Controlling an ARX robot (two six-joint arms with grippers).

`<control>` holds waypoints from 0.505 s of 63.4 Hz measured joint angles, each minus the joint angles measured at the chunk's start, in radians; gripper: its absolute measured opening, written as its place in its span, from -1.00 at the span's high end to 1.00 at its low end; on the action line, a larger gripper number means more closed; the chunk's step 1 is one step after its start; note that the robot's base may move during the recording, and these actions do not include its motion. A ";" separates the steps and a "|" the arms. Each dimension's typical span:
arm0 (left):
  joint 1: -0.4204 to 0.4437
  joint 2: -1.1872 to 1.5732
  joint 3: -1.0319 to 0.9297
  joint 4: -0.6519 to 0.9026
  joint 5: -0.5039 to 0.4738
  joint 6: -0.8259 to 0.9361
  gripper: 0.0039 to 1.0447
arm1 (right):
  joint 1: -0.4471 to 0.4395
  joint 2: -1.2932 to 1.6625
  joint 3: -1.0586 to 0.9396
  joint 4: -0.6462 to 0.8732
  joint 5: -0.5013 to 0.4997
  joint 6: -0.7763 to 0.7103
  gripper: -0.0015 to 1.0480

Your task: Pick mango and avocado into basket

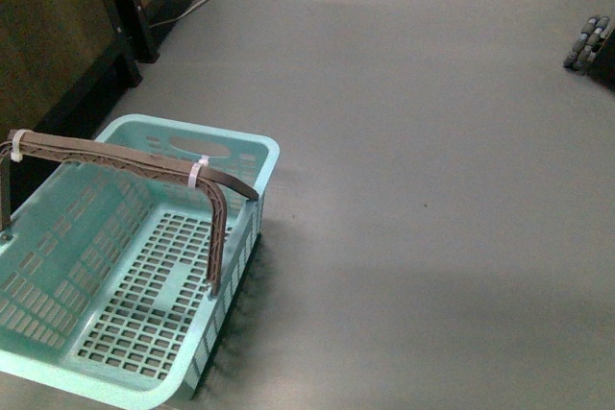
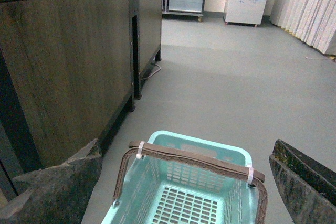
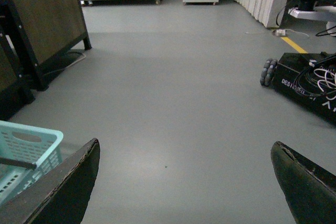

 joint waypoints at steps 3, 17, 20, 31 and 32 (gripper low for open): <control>0.000 0.000 0.000 0.000 0.000 0.000 -0.84 | 0.000 0.000 0.000 0.000 0.000 0.000 -0.83; 0.000 0.000 0.000 0.000 0.000 0.000 -0.84 | 0.000 0.000 0.000 0.000 0.000 0.000 -0.83; 0.000 0.000 0.000 0.000 0.000 0.000 -0.84 | 0.000 0.000 0.000 0.000 0.000 0.000 -0.83; 0.000 0.000 0.000 0.000 0.000 0.000 -0.84 | 0.000 0.000 0.000 0.000 0.000 0.000 -0.83; 0.000 0.000 0.000 0.000 0.000 0.000 -0.84 | 0.000 0.000 0.000 0.000 0.000 0.000 -0.83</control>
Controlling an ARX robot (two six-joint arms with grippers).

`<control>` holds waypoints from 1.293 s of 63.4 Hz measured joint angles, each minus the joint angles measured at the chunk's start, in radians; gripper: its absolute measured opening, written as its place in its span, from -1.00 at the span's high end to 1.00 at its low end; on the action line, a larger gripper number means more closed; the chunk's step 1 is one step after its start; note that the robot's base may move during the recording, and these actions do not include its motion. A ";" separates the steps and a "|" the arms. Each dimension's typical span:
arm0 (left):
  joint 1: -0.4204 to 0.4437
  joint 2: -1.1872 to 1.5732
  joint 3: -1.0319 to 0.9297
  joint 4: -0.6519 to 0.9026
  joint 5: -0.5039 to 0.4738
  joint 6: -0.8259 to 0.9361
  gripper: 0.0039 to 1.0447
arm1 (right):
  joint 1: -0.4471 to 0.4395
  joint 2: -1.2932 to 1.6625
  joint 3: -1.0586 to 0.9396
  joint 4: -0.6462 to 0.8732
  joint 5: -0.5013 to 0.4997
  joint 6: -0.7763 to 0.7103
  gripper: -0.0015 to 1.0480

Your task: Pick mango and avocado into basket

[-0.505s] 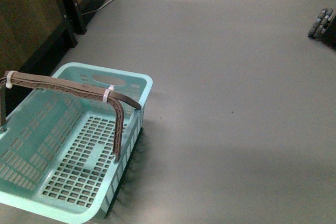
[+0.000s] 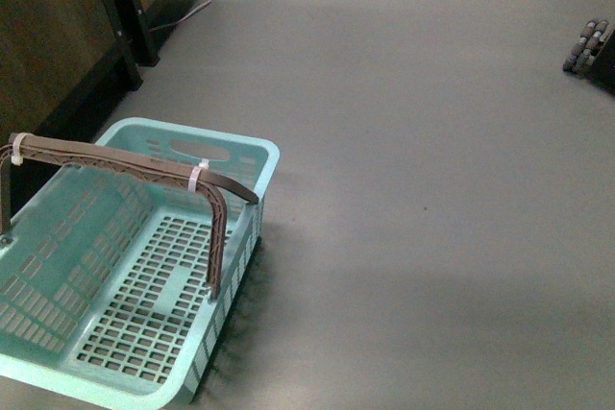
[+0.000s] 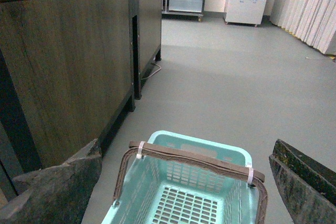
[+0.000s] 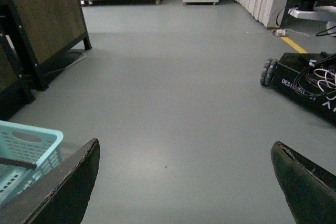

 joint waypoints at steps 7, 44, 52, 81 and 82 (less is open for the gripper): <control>0.000 0.000 0.000 0.000 0.000 0.000 -0.84 | 0.000 0.000 0.000 0.000 0.000 0.000 -0.83; 0.135 1.452 0.361 0.589 0.208 -1.009 -0.84 | 0.000 0.000 0.000 0.000 0.000 0.000 -0.83; 0.070 1.727 0.497 0.654 0.192 -1.120 -0.84 | 0.000 0.000 0.000 0.000 0.000 0.000 -0.83; -0.019 2.201 0.895 0.644 0.156 -1.276 -0.84 | 0.000 0.000 0.000 0.000 0.000 0.000 -0.83; -0.019 2.205 0.900 0.644 0.155 -1.277 -0.84 | 0.000 0.000 0.000 0.000 0.000 0.000 -0.83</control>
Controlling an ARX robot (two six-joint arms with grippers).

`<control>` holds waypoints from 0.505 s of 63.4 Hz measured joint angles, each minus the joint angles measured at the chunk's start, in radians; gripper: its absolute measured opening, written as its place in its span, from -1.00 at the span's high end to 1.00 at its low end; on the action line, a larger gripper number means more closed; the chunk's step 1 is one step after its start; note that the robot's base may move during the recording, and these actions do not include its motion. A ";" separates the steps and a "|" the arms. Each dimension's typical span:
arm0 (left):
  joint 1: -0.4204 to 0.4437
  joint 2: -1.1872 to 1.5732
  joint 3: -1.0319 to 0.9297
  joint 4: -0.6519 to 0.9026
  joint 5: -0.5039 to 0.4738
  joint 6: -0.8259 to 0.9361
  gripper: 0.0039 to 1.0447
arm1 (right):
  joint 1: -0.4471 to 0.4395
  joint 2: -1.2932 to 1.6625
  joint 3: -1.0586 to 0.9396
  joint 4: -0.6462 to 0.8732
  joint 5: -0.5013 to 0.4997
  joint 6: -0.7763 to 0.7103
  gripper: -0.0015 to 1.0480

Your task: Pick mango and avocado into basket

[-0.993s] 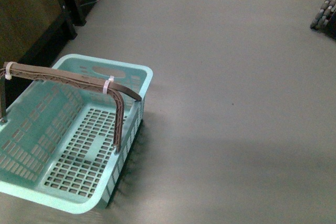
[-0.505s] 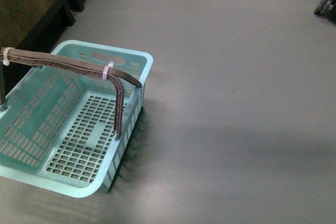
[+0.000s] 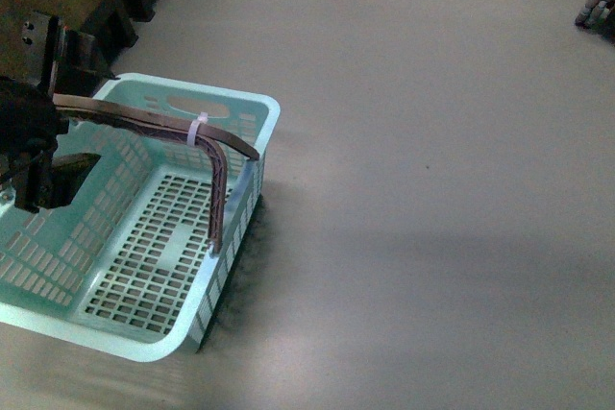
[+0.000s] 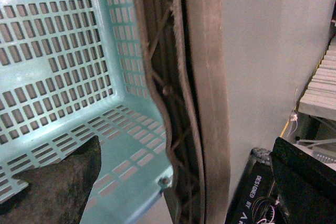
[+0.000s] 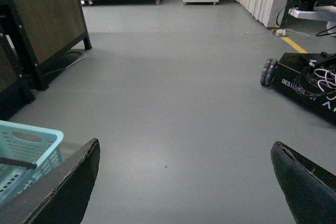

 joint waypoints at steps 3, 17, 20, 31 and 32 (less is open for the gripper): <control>-0.003 0.028 0.044 -0.014 -0.003 -0.004 -0.84 | 0.000 0.000 0.000 0.000 0.000 0.000 -0.83; -0.018 0.084 0.144 -0.033 -0.002 -0.013 -0.84 | 0.000 0.000 0.000 0.000 0.000 0.000 -0.83; -0.020 0.087 0.157 -0.043 -0.005 -0.013 -0.82 | 0.000 0.000 0.000 0.000 0.000 0.000 -0.83; -0.027 0.119 0.204 -0.102 -0.049 -0.012 -0.24 | 0.000 0.000 0.000 0.000 0.000 0.000 -0.83; -0.027 0.121 0.206 -0.105 -0.051 -0.013 -0.20 | 0.000 0.000 0.000 0.000 0.000 0.000 -0.83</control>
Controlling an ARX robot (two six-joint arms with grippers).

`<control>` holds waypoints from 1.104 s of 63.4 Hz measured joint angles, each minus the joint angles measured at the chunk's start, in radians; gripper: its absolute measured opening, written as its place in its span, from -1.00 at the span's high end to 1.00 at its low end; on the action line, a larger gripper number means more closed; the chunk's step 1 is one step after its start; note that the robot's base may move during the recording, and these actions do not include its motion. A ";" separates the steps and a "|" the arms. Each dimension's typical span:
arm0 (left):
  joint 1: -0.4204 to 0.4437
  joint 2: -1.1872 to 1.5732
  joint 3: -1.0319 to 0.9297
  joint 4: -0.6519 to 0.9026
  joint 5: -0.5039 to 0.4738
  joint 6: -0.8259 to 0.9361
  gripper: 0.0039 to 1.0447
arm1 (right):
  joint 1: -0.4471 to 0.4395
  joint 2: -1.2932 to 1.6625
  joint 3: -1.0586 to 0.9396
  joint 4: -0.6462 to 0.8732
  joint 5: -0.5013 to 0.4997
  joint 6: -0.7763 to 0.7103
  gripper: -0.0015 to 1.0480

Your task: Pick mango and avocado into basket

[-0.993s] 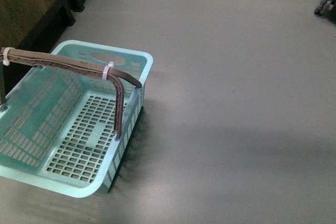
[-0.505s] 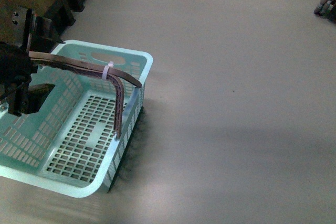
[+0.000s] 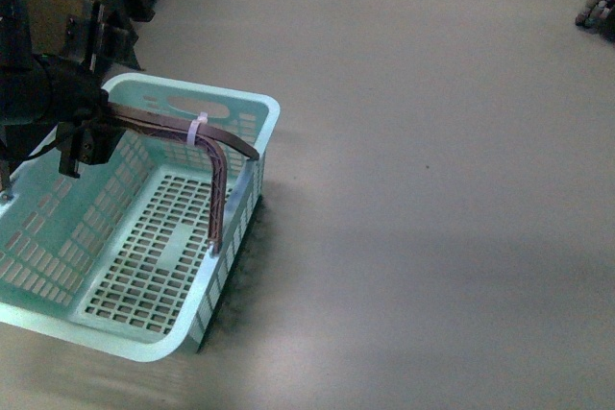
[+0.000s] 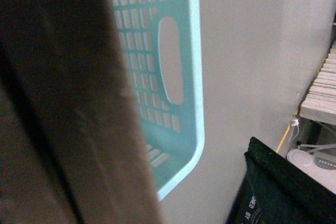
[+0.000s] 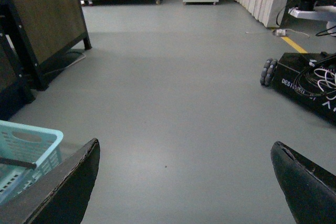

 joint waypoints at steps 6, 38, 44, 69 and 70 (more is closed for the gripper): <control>-0.001 0.016 0.017 -0.031 -0.007 -0.006 0.11 | 0.000 0.000 0.000 0.000 0.000 0.000 -0.83; -0.009 -0.111 -0.145 -0.031 -0.058 -0.104 0.73 | 0.000 0.000 0.000 0.000 0.000 0.000 -0.83; -0.009 -0.213 -0.241 -0.001 -0.061 -0.139 0.73 | 0.000 0.000 0.000 0.000 0.000 0.000 -0.83; -0.011 -0.886 -0.537 -0.119 -0.070 -0.258 0.73 | 0.000 0.000 0.000 0.000 0.000 0.000 -0.83; -0.011 -0.903 -0.540 -0.128 -0.070 -0.261 0.73 | 0.000 0.000 0.000 0.000 0.000 0.000 -0.83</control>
